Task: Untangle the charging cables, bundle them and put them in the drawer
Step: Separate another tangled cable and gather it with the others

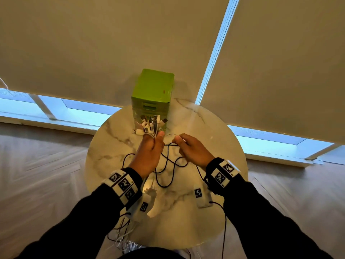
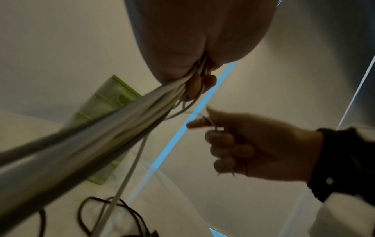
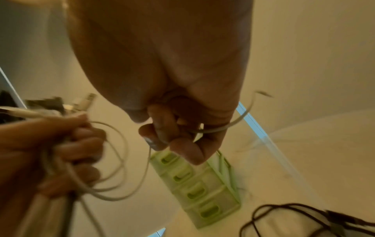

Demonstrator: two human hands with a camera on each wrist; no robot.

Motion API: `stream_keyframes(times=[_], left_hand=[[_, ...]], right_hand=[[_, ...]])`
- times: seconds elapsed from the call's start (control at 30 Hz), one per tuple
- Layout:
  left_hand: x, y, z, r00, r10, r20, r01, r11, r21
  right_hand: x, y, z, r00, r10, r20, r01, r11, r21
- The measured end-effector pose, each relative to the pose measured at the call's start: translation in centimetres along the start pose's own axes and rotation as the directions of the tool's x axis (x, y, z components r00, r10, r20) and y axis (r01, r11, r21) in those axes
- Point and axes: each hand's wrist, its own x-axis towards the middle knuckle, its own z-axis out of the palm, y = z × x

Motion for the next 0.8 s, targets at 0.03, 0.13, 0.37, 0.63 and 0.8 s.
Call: stream_keyframes(times=[0.03,0.13,0.37,0.63,0.8], left_hand=[[0.1,0.0,0.8,1.000,-0.005,0.016,0.005,1.000,0.005],[0.2,1.2,3.3,0.997,-0.006,0.076,0.009,0.999,-0.039],[0.5,4.7,9.9,0.968,-0.091,0.235,0.161,0.942,-0.296],[-2.2,6.6,17.0,0.848,-0.055,0.527,0.263,0.907,-0.329],[-4.8,7.2,21.5,0.753,0.000,0.658,0.271,0.912,-0.309]], right_hand=[[-0.7,-0.8,-0.3,1.000,-0.022,-0.013,0.022,0.999,0.028],[-3.0,-1.7,-1.4,0.991,-0.112,-0.076,0.112,0.994,0.000],[-9.8,4.0,-7.0,0.936,0.007,-0.353,-0.027,0.998,-0.049],[-21.0,13.8,-11.3,0.806,0.358,-0.472,-0.470,0.871,-0.143],[-25.0,15.5,-10.0,0.793,0.379,-0.476,-0.506,0.846,-0.170]])
